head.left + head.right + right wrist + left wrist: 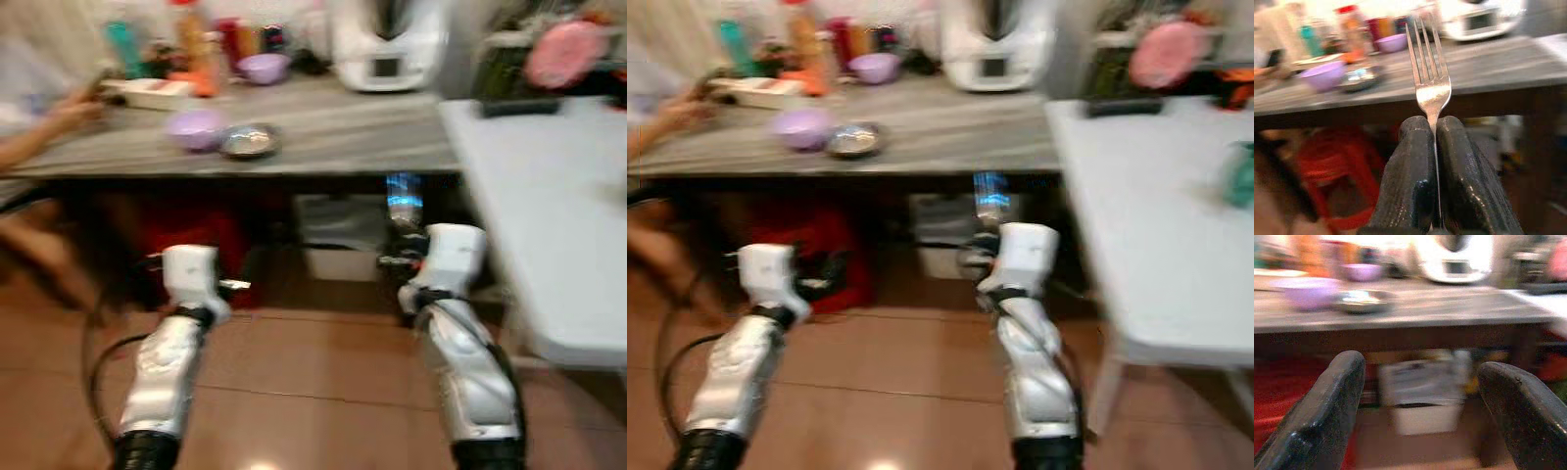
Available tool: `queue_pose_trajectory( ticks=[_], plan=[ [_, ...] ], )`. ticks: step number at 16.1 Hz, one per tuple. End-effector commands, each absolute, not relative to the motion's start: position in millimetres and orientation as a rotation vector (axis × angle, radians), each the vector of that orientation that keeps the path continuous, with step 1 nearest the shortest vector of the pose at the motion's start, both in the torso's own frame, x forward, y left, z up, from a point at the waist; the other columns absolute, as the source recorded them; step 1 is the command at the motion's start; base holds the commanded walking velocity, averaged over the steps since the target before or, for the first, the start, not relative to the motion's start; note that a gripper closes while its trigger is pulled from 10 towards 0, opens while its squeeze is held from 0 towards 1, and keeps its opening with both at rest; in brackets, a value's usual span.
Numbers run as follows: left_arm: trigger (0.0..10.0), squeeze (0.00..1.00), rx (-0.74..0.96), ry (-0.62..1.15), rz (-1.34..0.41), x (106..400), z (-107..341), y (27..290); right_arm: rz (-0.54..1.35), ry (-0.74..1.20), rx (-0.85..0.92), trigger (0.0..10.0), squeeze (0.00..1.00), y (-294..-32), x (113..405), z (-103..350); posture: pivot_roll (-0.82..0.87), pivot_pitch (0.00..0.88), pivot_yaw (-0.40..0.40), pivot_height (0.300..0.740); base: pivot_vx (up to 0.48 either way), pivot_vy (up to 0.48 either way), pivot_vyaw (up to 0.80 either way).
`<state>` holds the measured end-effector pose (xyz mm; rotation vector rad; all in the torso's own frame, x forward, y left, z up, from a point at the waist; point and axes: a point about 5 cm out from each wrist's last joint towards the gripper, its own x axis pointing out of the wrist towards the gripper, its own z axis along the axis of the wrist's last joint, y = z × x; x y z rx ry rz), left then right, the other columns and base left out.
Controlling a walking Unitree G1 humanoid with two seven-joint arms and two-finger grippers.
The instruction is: Setting the table
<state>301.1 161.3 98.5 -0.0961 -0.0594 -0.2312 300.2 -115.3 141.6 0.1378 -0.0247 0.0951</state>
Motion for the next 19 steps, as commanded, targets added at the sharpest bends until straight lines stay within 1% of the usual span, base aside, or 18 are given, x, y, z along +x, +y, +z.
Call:
queue_pose_trajectory(
  ticks=[1,3,9,14,19],
  plan=[
    [10.0,0.00,-0.104,-0.064,-0.262,302.9,99.9,149.4,0.049,-0.022,0.128,10.0,0.00,-127.8,300.2,139.9,-0.08,0.000,0.103,0.740,0.000,0.428,0.00],
    [10.0,0.00,-0.108,-0.068,-0.262,303.3,100.1,148.8,0.049,-0.021,0.127,10.0,0.00,-128.2,299.9,139.6,-0.08,0.000,0.103,0.740,0.000,0.409,0.00],
    [10.0,0.00,-0.150,-0.076,-0.320,300.6,100.9,143.1,0.020,-0.025,0.125,10.0,0.00,-133.1,300.1,139.6,-0.08,0.000,0.100,0.740,0.000,0.000,0.00],
    [10.0,0.00,-0.170,-0.090,-0.355,299.1,102.6,139.9,0.032,-0.024,0.115,10.0,0.00,-131.8,299.5,139.2,-0.08,0.000,0.097,0.740,0.371,0.000,0.00],
    [10.0,0.00,-0.176,-0.089,-0.373,298.3,102.7,136.5,0.046,-0.030,0.110,10.0,0.00,-129.3,299.7,140.0,-0.08,0.000,0.100,0.740,0.466,0.000,0.00]
  ],
)
